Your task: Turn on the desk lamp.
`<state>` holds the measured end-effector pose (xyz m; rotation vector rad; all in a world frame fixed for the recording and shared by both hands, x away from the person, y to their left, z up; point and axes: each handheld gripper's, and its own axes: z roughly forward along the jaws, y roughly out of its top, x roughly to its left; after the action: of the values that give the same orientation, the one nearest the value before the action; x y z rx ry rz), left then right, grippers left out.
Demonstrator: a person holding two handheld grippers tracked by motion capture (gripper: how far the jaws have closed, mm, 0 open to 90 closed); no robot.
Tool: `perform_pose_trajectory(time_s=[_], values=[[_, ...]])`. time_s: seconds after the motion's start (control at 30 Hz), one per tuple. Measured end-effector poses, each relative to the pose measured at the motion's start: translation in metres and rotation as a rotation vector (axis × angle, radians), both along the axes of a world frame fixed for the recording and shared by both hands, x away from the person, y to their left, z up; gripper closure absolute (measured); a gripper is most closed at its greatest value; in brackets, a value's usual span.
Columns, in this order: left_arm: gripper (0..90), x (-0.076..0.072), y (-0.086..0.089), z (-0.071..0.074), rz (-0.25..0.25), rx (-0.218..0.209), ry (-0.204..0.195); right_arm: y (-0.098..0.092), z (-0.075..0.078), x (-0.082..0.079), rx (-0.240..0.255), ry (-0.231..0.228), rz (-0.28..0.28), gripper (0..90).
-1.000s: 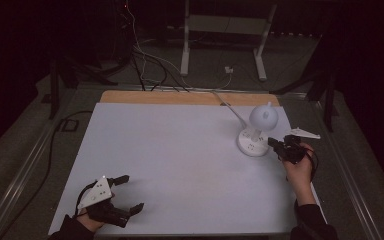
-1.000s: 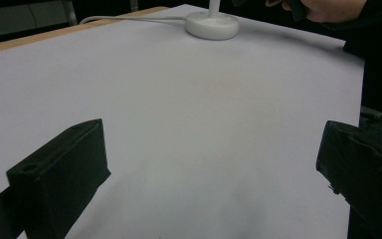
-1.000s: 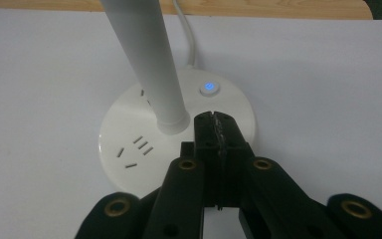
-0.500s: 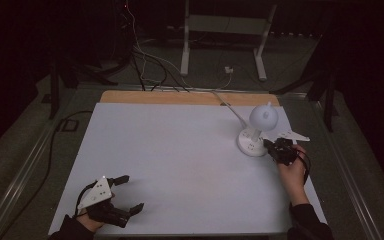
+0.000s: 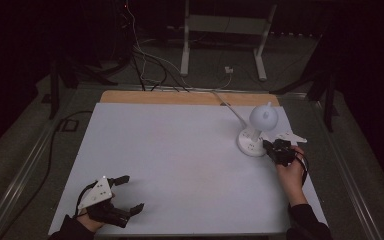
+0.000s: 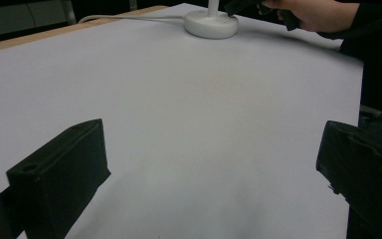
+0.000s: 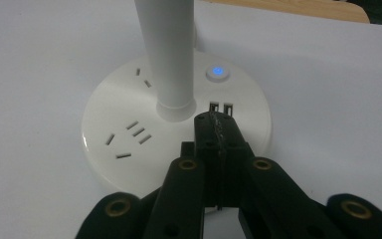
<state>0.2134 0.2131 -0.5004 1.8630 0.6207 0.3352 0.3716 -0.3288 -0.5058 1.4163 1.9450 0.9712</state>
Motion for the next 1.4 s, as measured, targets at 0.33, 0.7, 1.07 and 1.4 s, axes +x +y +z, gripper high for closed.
perform_pose_trajectory(time_s=[0.33,0.7,1.07,1.4], values=[[0.4,0.000,0.000,0.000,0.001,-0.001,0.000,-0.001,-0.001,0.000,-0.004,-0.003,-0.001,90.0],[0.4,0.000,0.000,0.000,0.000,-0.001,0.000,0.001,-0.002,-0.002,-0.022,-0.013,0.000,90.0],[0.4,0.000,0.001,0.001,0.003,-0.008,-0.002,-0.002,0.013,-0.005,0.024,-0.055,0.006,79.5],[0.4,0.000,0.001,0.002,0.001,-0.006,-0.006,-0.007,0.022,-0.012,0.091,-0.065,0.088,51.1]])
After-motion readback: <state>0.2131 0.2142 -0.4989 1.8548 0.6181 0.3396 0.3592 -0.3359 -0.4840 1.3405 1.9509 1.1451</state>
